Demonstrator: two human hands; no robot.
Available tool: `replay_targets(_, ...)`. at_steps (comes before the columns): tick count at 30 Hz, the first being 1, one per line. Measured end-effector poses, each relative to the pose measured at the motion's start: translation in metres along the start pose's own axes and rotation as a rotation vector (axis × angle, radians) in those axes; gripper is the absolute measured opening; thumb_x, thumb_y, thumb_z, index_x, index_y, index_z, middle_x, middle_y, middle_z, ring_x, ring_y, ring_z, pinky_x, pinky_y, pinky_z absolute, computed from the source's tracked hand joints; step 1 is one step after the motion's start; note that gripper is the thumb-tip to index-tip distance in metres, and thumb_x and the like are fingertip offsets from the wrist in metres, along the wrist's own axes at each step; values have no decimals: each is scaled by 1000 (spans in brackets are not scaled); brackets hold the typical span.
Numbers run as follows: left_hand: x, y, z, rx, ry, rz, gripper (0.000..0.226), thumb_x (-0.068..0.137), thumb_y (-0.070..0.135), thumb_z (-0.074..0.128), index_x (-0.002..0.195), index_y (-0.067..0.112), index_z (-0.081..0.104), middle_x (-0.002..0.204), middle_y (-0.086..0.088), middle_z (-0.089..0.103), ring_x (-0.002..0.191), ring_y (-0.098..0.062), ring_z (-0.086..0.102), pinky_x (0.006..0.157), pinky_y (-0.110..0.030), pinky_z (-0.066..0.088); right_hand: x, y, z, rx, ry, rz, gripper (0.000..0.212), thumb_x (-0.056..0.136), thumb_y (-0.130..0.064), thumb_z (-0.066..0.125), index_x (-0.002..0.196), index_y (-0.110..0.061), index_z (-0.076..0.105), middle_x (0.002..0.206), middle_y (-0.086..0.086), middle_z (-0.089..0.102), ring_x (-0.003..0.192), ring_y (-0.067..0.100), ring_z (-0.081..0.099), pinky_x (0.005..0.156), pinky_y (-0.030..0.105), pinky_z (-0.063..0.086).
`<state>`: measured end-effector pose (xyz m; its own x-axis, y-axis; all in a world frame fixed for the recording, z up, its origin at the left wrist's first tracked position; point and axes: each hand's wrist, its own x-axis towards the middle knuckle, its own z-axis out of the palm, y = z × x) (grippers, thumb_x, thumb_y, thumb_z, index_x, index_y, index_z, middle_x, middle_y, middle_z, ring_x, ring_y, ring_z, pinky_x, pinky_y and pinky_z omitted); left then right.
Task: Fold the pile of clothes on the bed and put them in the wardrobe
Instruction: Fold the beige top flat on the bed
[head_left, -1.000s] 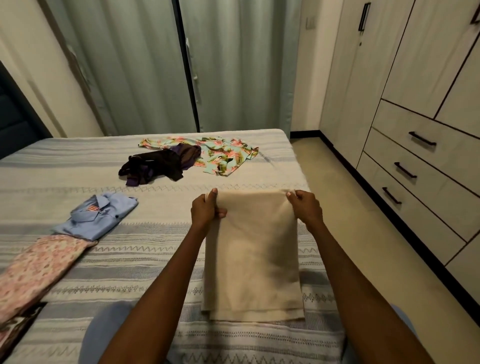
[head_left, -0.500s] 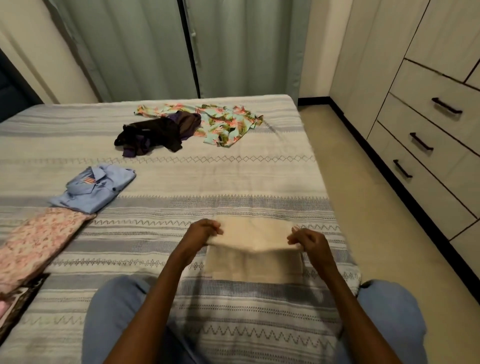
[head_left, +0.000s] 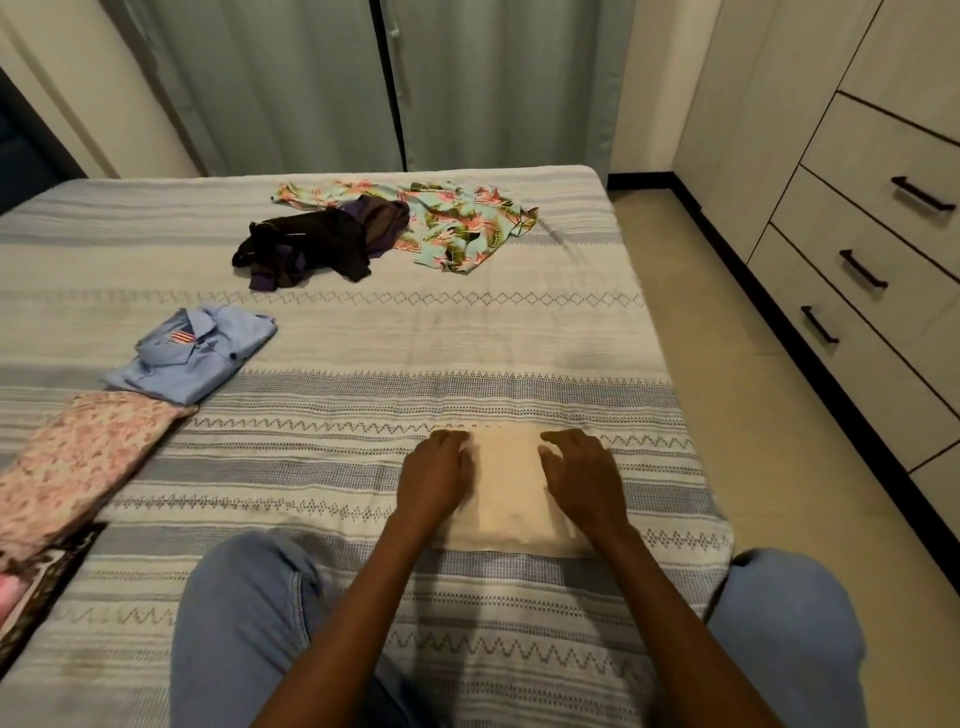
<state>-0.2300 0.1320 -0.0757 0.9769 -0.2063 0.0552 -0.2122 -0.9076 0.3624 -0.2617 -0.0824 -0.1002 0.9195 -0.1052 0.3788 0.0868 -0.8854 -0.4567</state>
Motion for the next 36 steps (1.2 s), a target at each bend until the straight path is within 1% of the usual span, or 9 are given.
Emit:
replay_targets(3,3,-2,39,53,-72,37,59,103,48,21,157,24,24,164,-9,17,151,-33,18,121,-47,17,-8,-4,34,-115,-138,-49,54,96,-46,38,136,-16,58,137,9,60,127,31,56,104,47,42)
replay_targets(5,-5,-12,66,117,-155,19,63,102,55,13,159,29,0,164,0,-12,153,-27,-10,122,-48,-5,-22,5,54,-234,-253,-76,62,98,-51,32,147,-17,47,152,8,46,142,29,41,116,51,24)
replay_targets(14,-4,-18,72,45,-86,35,73,95,63,-2,158,27,-2,164,-1,-14,149,-22,-21,117,-39,-22,-25,10,59,-220,-259,-82,59,99,-51,32,146,-18,49,152,7,46,143,29,38,117,49,19)
replay_targets(18,25,-18,52,119,-128,64,71,101,49,31,159,20,2,166,-10,-2,153,-30,-9,118,-47,-15,5,12,48,-187,-277,-20,60,96,-43,31,148,-18,45,153,7,44,142,32,39,114,55,29)
replay_targets(21,57,-12,25,164,-355,90,82,95,45,54,157,10,14,155,-20,34,146,-36,26,120,-49,12,44,14,26,-226,-662,71,69,96,-46,46,157,-26,22,162,0,29,150,23,22,119,55,8)
replay_targets(24,73,-4,-2,190,-495,137,61,89,35,68,141,9,49,134,-19,57,121,-36,54,95,-40,46,85,12,3,-194,-936,110,73,80,-43,67,147,-27,42,149,1,46,136,23,43,110,41,32)
replay_targets(27,68,-3,-23,242,-545,170,50,89,38,68,130,11,57,128,-13,58,113,-31,58,84,-38,49,111,5,-9,-204,-1148,32,61,68,-41,76,123,-16,67,121,6,64,105,20,60,83,26,42)
replay_targets(31,53,-17,-54,208,-498,166,49,92,42,63,133,17,52,132,-7,58,118,-30,56,82,-36,41,124,-13,-10,-211,-1125,-67,41,86,-31,71,120,-7,65,125,11,63,109,26,59,88,34,45)
replay_targets(36,28,-74,-118,175,-378,69,43,92,40,64,129,20,53,128,-7,61,112,-29,58,79,-35,43,137,-89,-11,-179,-959,-305,40,92,-39,65,127,-22,58,129,1,58,109,22,56,92,35,45)
